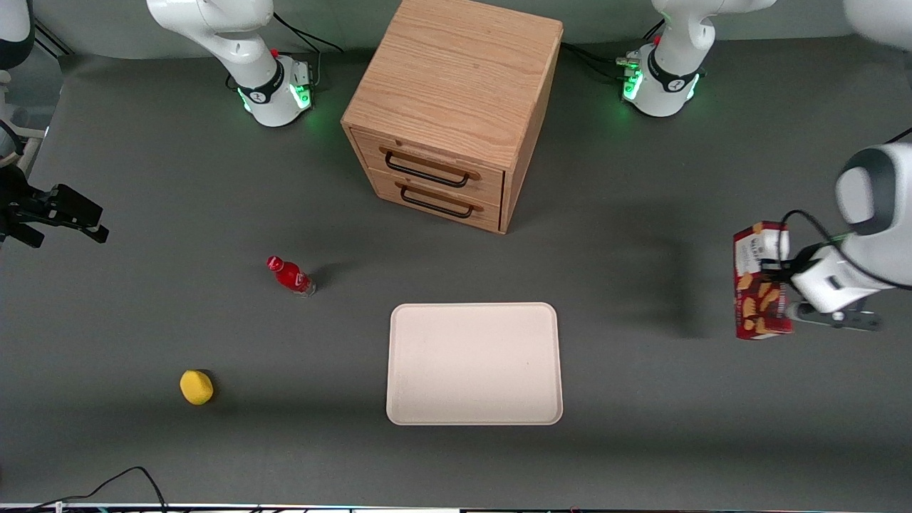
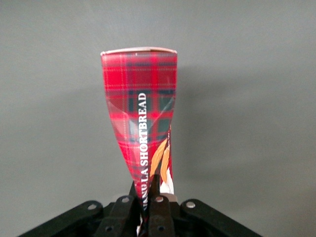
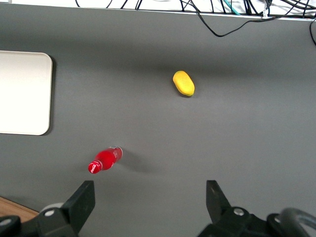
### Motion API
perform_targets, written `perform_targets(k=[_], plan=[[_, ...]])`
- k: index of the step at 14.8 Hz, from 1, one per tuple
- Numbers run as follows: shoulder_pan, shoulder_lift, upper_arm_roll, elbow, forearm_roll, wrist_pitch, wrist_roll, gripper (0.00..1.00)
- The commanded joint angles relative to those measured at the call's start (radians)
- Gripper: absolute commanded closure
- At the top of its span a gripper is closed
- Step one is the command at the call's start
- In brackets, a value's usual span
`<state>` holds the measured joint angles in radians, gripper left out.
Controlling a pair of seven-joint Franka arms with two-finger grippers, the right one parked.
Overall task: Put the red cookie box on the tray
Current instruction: 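Lift the box upright and carry it over the cream tray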
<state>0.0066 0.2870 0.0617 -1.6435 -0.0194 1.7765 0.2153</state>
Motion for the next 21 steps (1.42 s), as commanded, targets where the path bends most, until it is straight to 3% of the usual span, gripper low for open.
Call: perform_targets(k=[1, 5, 10, 13, 18, 21], plan=[[-0.011, 0.029, -0.066, 0.252, -0.004, -0.210, -0.163, 1.00], [-0.013, 0.056, -0.236, 0.408, -0.011, -0.305, -0.442, 1.00], [-0.020, 0.213, -0.491, 0.478, 0.001, -0.131, -0.763, 1.00], [-0.068, 0.345, -0.522, 0.473, 0.071, 0.082, -0.829, 1.00], [-0.111, 0.520, -0.539, 0.416, 0.251, 0.378, -0.832, 1.00], [-0.105, 0.567, -0.533, 0.390, 0.285, 0.478, -0.811, 1.00]])
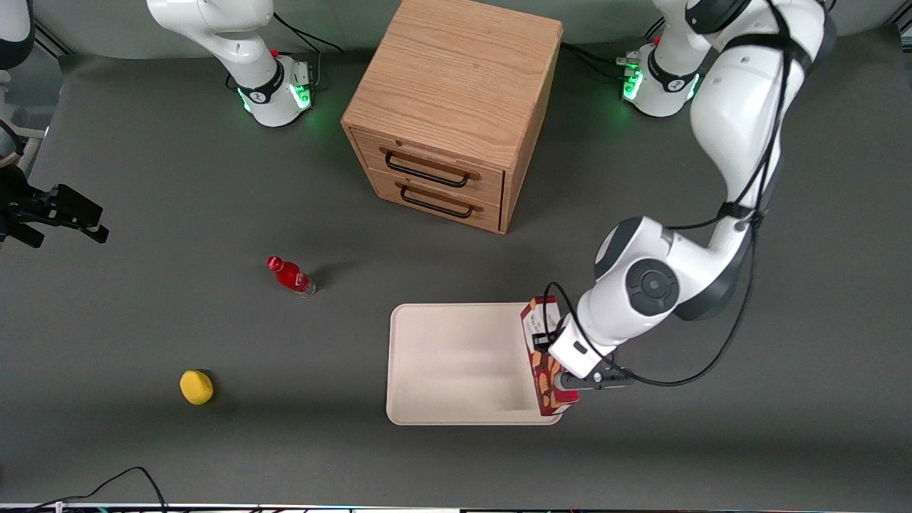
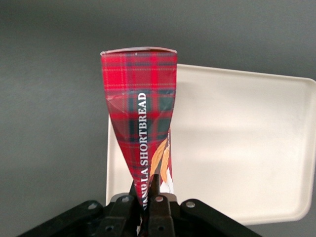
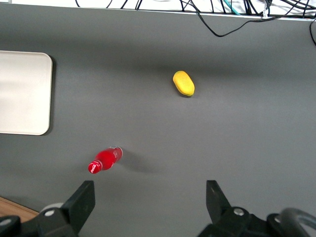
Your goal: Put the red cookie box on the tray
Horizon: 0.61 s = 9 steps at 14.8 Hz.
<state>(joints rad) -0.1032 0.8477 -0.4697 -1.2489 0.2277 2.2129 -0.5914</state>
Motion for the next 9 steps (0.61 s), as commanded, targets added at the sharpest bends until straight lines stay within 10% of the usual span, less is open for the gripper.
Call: perform_targets(k=[1, 6, 7, 9], plan=[[0.005, 0.013, -0.001, -0.007, 0.056, 0.044, -0.004, 1.00], [0.003, 0.013, 0.003, -0.066, 0.107, 0.051, -0.016, 1.00], [0.005, 0.014, 0.005, -0.070, 0.108, 0.050, -0.015, 0.04], [0.008, 0.010, 0.003, -0.070, 0.108, 0.030, -0.013, 0.00]])
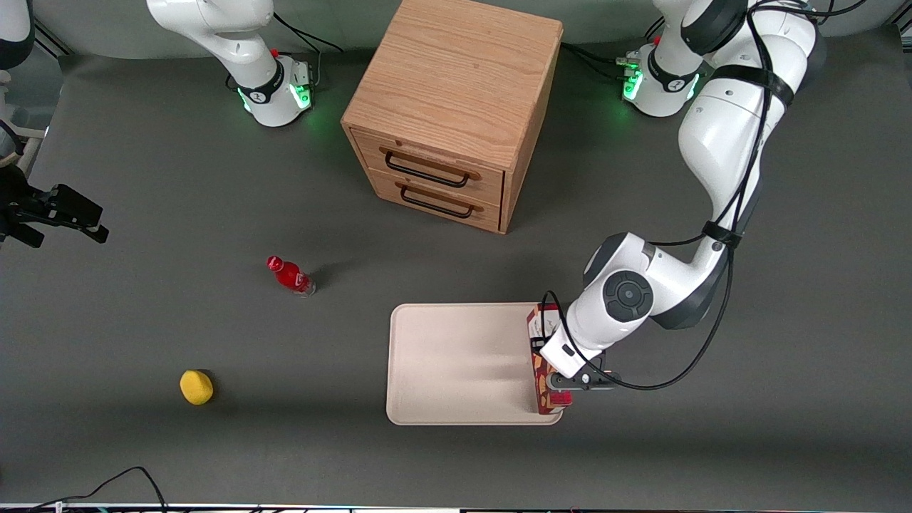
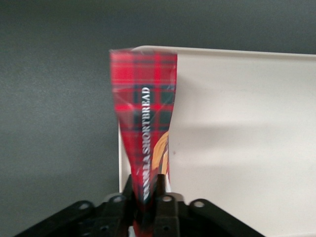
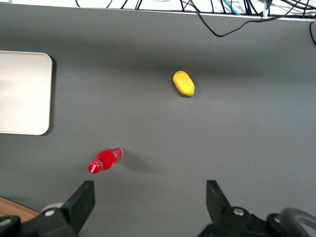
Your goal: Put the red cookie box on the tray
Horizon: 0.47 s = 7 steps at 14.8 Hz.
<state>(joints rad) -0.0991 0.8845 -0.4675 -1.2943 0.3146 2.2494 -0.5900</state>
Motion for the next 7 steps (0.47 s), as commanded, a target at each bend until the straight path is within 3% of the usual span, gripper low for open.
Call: perform_targets(k=[1, 4, 7], plan=[[0.006, -0.030, 0.001, -0.025, 0.020, -0.013, -0.014, 0.00], [0.018, -0.085, -0.003, 0.003, -0.002, -0.164, -0.013, 0.00], [0.025, -0.183, 0.021, 0.102, -0.087, -0.411, -0.005, 0.00]])
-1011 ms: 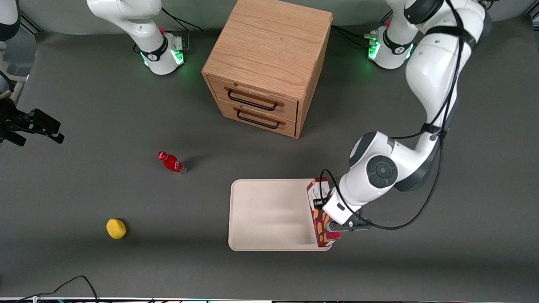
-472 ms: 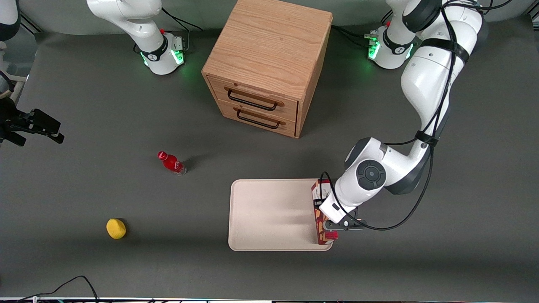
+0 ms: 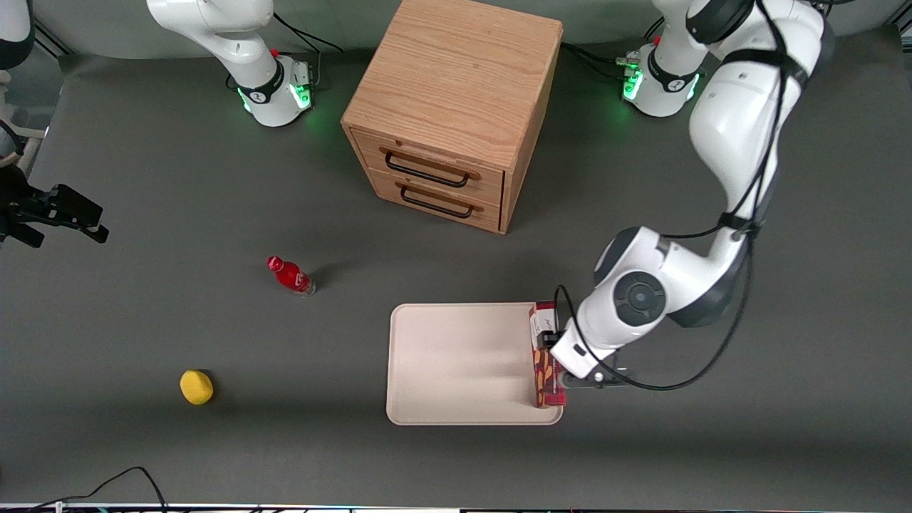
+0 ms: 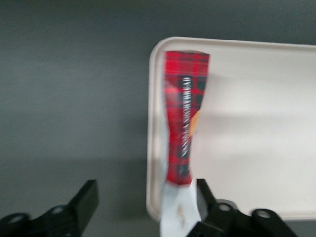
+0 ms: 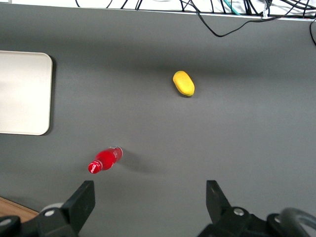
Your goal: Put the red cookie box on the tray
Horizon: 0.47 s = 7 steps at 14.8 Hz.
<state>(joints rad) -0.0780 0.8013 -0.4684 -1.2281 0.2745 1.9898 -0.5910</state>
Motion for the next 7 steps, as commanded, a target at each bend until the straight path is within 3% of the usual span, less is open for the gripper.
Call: perform_targets(k=[1, 4, 7], plan=[[0.004, -0.149, 0.043, 0.053, -0.060, -0.211, -0.001, 0.00], [0.015, -0.318, 0.147, 0.055, -0.138, -0.406, 0.173, 0.00], [0.015, -0.488, 0.360, 0.042, -0.279, -0.586, 0.425, 0.00]])
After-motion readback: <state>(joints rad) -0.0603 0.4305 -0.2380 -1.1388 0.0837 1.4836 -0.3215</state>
